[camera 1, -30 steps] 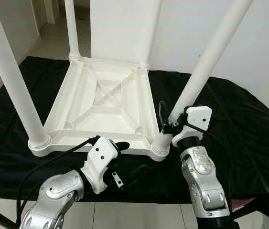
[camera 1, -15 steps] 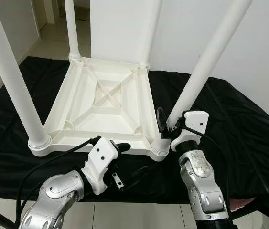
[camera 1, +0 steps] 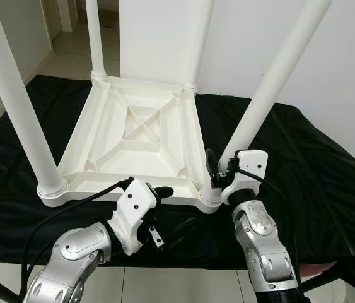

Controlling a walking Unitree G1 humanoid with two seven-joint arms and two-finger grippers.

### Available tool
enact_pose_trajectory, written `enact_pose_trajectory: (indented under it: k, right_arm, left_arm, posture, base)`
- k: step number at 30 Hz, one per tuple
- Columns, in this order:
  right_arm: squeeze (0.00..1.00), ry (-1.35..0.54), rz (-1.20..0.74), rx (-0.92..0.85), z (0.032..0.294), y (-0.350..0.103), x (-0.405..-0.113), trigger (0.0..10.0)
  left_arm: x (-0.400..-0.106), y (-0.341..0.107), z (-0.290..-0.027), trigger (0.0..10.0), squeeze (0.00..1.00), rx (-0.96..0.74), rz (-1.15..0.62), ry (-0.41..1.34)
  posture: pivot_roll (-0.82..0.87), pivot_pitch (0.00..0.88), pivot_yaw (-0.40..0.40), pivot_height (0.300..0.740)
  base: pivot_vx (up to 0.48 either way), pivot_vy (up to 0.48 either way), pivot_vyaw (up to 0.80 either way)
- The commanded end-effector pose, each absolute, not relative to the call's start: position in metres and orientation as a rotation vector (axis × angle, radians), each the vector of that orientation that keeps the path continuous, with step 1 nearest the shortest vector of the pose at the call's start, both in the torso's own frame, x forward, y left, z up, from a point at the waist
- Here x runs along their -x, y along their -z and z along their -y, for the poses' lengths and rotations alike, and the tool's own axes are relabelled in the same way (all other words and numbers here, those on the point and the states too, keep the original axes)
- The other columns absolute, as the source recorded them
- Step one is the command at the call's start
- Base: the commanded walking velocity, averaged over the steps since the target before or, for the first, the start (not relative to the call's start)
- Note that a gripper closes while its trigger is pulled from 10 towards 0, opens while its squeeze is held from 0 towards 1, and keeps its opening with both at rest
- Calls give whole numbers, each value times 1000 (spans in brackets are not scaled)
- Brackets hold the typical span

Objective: Building children table

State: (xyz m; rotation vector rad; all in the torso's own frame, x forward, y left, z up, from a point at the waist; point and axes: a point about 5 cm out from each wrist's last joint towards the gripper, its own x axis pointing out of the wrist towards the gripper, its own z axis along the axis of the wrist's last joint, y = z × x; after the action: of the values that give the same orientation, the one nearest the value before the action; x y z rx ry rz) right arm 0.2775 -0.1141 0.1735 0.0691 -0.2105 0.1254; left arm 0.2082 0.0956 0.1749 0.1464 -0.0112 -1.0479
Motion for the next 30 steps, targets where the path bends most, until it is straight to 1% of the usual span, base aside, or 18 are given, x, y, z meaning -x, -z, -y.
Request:
enact_pose_trajectory:
  k: [1,2,14,15,18,20,21,22,24,25,27,29,30]
  right_arm:
    - [1000,-108,191,-80,118,-171,-280,10000]
    - [0,-105,190,-80,118,-171,-280,10000]
    - [0,-97,178,-77,117,-170,-282,10000]
    - [0,-78,139,-116,117,-166,-284,10000]
    - [0,-65,110,-146,117,-164,-285,10000]
    - [0,-67,52,-248,114,-159,-289,10000]
    - [0,-67,52,-248,114,-159,-289,10000]
    - [0,-62,22,-309,113,-158,-291,10000]
    - [0,-62,22,-309,113,-158,-291,10000]
    - [0,-57,-15,-437,112,-157,-295,10000]
    - [0,-57,-15,-437,112,-157,-295,10000]
    - [0,-83,-49,-671,111,-158,-301,10000]
    - [0,-100,-53,-741,112,-159,-302,10000]
  left_arm:
    - [-209,-178,-94,10000,0,-140,26,1014]
    - [-209,-179,-94,10000,0,-140,28,1014]
    - [-210,-179,-92,10000,0,-141,27,1017]
    - [-210,-180,-91,10000,0,-141,27,1021]
    - [-210,-180,-90,10000,0,-141,27,1024]
    - [-211,-182,-87,10000,0,-143,26,1025]
    - [-211,-182,-87,10000,0,-143,26,1025]
    - [-212,-183,-85,10000,0,-132,22,1021]
    - [-212,-183,-85,10000,0,-132,22,1021]
    - [-214,-185,-80,10000,0,-110,21,1018]
    - [-214,-185,-80,10000,0,-110,21,1018]
    - [-223,-196,-70,10000,0,-75,58,966]
    - [-228,-203,-65,10000,0,-68,80,937]
  posture:
    - [32,0,-124,740]
    - [32,0,-123,740]
    - [32,0,-122,740]
    - [30,0,-121,740]
    - [30,0,-121,740]
    - [27,0,-121,740]
    - [27,0,-121,740]
    - [29,0,-124,740]
    - [29,0,-124,740]
    - [27,0,-125,740]
    - [27,0,-125,740]
    - [29,0,-132,740]
    - [29,0,-132,740]
  base:
    - [0,0,0]
    - [0,0,0]
    - [0,0,0]
    - [0,0,0]
    - [0,0,0]
    - [0,0,0]
    - [0,0,0]
    - [0,0,0]
    - [0,0,0]
    - [0,0,0]
    - [0,0,0]
    - [0,0,0]
    - [0,0,0]
